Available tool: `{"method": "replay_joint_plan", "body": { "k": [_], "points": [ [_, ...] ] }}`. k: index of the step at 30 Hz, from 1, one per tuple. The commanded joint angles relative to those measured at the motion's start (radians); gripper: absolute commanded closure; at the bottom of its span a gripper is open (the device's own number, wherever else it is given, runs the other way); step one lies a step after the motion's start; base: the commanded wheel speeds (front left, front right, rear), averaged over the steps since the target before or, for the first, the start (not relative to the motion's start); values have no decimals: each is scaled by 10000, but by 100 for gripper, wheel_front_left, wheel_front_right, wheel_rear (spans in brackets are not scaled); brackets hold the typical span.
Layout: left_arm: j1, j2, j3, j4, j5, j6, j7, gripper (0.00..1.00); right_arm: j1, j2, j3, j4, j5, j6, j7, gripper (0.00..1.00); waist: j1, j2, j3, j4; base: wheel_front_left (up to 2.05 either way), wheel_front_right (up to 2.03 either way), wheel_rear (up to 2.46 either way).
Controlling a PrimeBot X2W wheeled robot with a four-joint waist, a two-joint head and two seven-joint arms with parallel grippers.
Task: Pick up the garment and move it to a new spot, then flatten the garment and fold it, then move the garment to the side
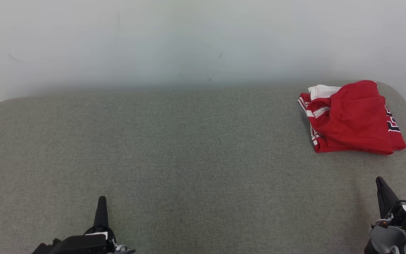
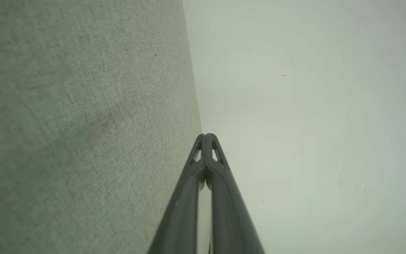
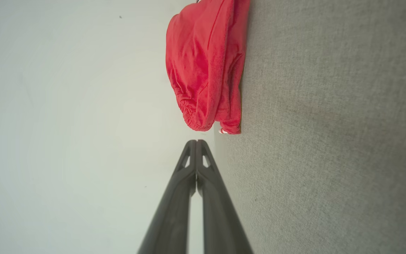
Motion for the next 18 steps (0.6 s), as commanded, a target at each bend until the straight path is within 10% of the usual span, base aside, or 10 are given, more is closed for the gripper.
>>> {"method": "replay_joint_plan", "body": {
  "k": [1,18],
  "points": [
    [-144,72,-28,69,-242,-58,47,100,-106,-65,-87,30,209,4,82,100,0,-1,7,-3,0,0,0],
    [-398,75,-211,302,-1231,-97,84,100,-332,-64,-500,250,1123,4,466,100,0,-1,72,-37,0,0,0]
  ]
}}
